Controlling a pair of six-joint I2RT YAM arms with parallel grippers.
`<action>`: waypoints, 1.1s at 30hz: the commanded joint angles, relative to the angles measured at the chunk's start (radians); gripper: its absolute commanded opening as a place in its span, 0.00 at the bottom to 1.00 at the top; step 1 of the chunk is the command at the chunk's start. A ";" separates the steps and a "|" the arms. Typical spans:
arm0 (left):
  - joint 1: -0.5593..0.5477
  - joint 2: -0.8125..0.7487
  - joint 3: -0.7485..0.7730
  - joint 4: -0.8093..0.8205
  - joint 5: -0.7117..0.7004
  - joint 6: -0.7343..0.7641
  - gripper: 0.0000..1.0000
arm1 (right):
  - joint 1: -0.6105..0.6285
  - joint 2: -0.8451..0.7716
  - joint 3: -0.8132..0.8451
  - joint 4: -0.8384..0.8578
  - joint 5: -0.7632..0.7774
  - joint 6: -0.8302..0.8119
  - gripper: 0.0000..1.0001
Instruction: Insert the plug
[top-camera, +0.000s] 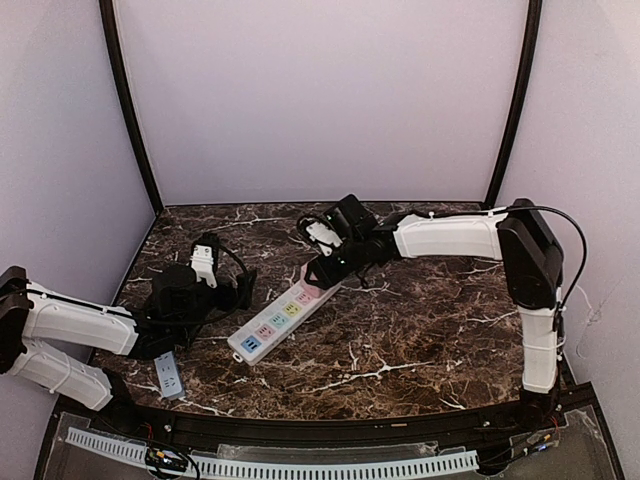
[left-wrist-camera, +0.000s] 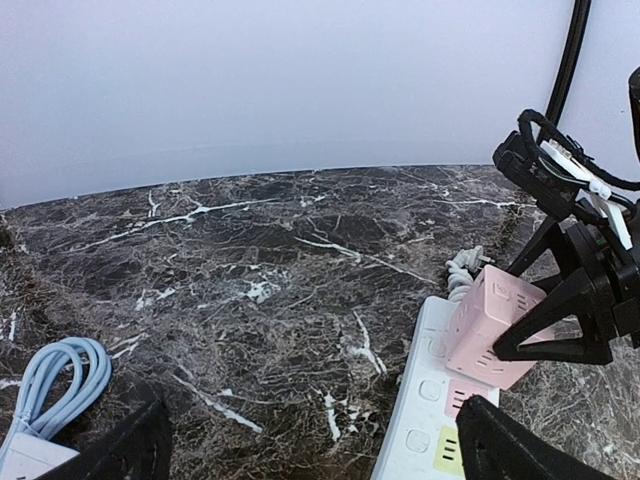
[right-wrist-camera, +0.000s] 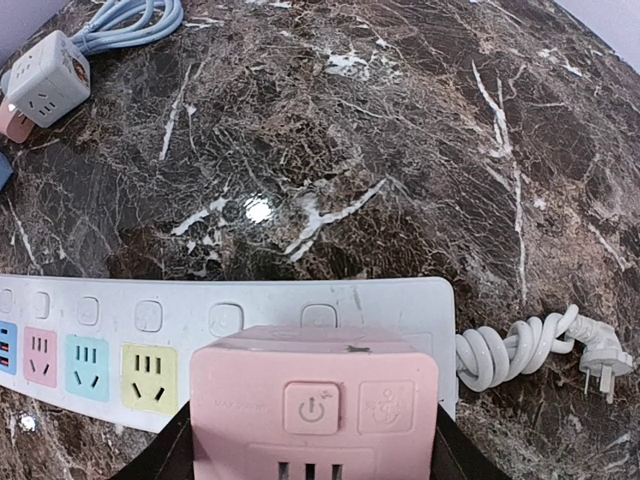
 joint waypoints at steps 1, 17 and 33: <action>0.006 -0.019 -0.024 0.019 -0.011 -0.002 0.99 | 0.015 0.091 -0.074 -0.175 0.110 0.021 0.00; 0.006 -0.021 -0.027 0.026 0.013 -0.009 0.99 | -0.009 -0.157 -0.221 -0.314 0.183 0.079 0.00; 0.006 0.004 -0.020 0.038 0.033 -0.013 0.99 | -0.049 -0.142 -0.290 -0.233 0.190 0.199 0.00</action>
